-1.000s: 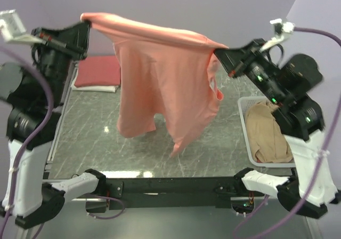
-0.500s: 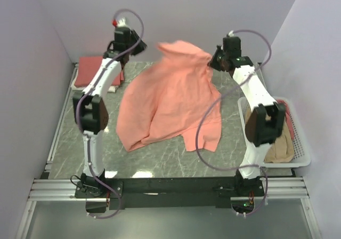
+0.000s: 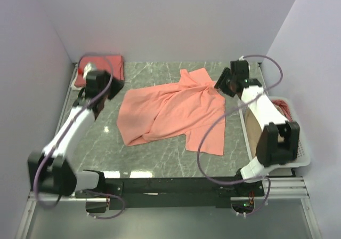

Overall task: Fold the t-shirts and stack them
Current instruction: Flatten the tshirt out

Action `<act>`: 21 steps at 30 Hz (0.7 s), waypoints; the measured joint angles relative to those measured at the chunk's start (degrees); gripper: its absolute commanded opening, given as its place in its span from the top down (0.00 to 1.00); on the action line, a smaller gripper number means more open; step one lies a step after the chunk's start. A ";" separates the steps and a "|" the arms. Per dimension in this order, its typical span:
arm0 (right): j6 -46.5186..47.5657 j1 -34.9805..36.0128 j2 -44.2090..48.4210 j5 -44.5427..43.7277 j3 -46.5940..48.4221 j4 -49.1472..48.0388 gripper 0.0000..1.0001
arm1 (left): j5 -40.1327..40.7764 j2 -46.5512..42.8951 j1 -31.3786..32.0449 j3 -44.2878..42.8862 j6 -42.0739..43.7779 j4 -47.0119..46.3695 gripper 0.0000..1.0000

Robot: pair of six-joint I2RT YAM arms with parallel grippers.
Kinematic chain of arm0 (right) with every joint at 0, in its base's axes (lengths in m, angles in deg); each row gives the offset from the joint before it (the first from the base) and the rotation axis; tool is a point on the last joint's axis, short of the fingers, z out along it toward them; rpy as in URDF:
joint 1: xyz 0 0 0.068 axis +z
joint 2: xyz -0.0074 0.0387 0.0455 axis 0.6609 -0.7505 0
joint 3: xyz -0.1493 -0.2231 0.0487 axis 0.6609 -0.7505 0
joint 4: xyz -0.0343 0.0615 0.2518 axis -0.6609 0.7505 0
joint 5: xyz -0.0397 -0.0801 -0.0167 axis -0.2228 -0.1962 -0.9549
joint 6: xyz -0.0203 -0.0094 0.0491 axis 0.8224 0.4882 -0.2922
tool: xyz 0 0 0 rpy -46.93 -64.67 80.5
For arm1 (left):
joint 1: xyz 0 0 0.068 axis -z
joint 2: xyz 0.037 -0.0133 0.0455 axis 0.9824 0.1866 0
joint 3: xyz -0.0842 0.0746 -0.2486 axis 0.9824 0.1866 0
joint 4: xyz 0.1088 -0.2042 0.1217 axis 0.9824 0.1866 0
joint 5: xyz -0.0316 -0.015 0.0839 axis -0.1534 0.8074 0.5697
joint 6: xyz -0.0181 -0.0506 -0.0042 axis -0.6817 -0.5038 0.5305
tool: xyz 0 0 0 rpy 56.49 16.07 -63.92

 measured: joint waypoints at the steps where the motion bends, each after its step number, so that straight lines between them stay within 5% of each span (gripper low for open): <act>1: -0.15 0.55 2.99 0.04 -3.58 -1.57 0.40 | 0.66 -4.20 0.37 4.31 -0.98 0.17 0.45; 4: -0.79 2.64 11.06 0.17 -14.58 -4.42 0.41 | 3.61 -15.54 1.79 17.35 -4.35 1.38 0.40; 6: -1.07 3.63 13.22 0.35 -19.15 -5.53 0.41 | 5.27 -19.78 2.43 24.76 -6.27 2.95 0.30; 10: -1.66 4.33 13.86 0.35 -25.07 -6.86 0.41 | 6.47 -23.87 2.56 35.32 -9.92 4.98 0.25; 21: -1.95 4.39 13.81 -1.81 -27.69 -8.22 0.38 | 5.25 -11.39 2.56 37.16 -12.76 -3.56 0.38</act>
